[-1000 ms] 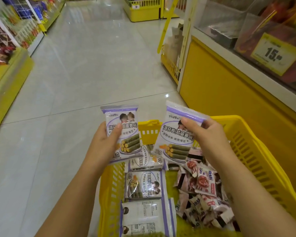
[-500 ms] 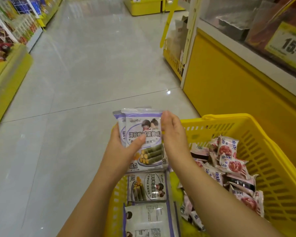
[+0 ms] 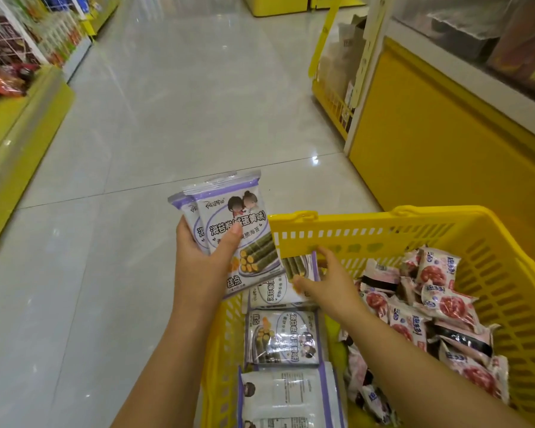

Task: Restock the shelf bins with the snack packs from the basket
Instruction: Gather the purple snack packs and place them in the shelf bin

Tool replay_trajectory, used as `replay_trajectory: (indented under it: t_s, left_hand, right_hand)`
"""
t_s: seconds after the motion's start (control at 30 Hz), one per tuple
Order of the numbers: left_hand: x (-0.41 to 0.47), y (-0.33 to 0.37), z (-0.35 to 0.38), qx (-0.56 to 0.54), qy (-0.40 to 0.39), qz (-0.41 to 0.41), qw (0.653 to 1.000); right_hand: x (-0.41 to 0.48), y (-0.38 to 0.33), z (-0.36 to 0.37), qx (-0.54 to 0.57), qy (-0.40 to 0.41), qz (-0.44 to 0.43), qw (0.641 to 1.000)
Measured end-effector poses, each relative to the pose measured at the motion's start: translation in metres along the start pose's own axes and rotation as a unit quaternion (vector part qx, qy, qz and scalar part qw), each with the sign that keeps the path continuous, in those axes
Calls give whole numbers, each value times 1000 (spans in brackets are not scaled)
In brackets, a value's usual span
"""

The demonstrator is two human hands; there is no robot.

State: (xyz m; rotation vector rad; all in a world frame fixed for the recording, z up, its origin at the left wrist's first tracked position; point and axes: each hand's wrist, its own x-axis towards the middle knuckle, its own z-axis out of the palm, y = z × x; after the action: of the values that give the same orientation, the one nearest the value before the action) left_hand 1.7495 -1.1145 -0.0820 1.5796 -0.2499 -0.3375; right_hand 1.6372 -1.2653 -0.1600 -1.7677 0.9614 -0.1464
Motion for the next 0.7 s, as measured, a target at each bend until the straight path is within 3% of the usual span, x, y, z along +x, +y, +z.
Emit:
replay_trajectory:
  t_s: [0.37,0.53,0.7]
  left_hand:
    - [-3,10,6,13,10,37,999]
    - [-10,41,15,-2,11,64,998]
    - [-34,88,35,-20,-1,99,995]
  right_hand:
    - [-17,-34,-15,-104,-142,33,984]
    - [-43,-59,-78,66,-52,57,995]
    - [-95,-93,-144,292,75,-3,954]
